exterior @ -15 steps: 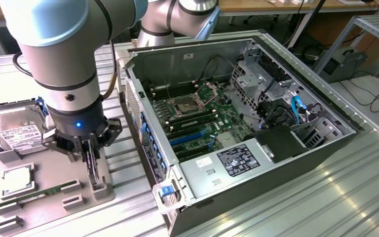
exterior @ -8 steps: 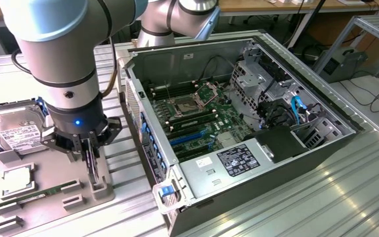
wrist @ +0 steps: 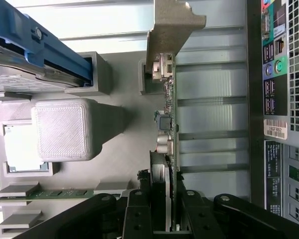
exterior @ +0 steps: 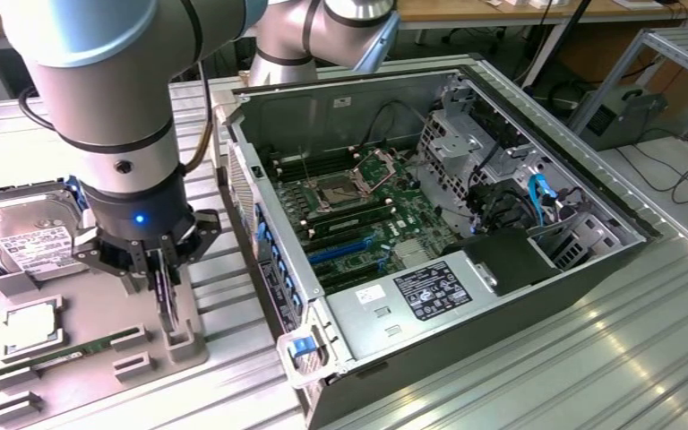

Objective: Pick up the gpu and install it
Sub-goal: 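Pick up the gpu and move the gpu toward the slot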

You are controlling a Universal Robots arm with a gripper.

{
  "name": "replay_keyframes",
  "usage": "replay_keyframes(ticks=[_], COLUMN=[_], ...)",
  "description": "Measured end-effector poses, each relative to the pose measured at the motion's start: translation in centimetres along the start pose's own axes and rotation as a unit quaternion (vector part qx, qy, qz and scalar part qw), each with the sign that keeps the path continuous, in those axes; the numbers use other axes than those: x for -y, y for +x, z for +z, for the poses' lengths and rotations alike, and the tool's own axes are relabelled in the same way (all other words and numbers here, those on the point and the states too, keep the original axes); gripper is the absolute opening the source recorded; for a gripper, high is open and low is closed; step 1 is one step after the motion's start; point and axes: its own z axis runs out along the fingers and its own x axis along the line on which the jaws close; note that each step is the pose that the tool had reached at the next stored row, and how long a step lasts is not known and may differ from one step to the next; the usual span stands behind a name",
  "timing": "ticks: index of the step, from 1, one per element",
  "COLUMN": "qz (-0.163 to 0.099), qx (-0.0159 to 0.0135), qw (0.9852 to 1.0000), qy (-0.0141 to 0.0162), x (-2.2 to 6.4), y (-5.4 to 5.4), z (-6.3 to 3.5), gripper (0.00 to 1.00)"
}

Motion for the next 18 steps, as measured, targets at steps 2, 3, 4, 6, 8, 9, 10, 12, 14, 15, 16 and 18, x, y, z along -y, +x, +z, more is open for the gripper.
replay_keyframes(ticks=[2,3,4,6,8,9,10,12,14,15,16,18], qz=[0.0,0.0,0.0,0.0,0.0,0.0,0.0,0.0,0.0,0.0,0.0,0.0], qx=[0.0,0.0,0.0001,0.0001,0.0002,0.0003,0.0003,0.0004,0.0005,0.0006,0.0006,0.0008], qw=[1.0,1.0,1.0,1.0,1.0,1.0,1.0,1.0,0.9999,0.9999,0.9999,0.9999], qy=[0.0012,0.0015,0.0018,0.0026,0.0037,0.0048,0.0056,0.0083,0.0102,0.0112,0.012,0.0138], x=[0.0,0.0,0.0,0.0,-0.01,-0.01,-0.01,-0.01,-0.01,-0.01,-0.01,-0.01], y=[0.01,0.01,0.01,0.01,0.01,0.02,0.02,0.02,0.03,0.02,0.02,0.03], z=[-0.18,-0.23,-0.29,-0.39,-0.49,-0.55,-0.59,-0.72,-0.81,-0.85,-0.89,-0.98], gripper=[0.28,0.28,0.28,0.28,0.28,0.28,0.28,0.28,0.28,0.28,0.28,0.28])
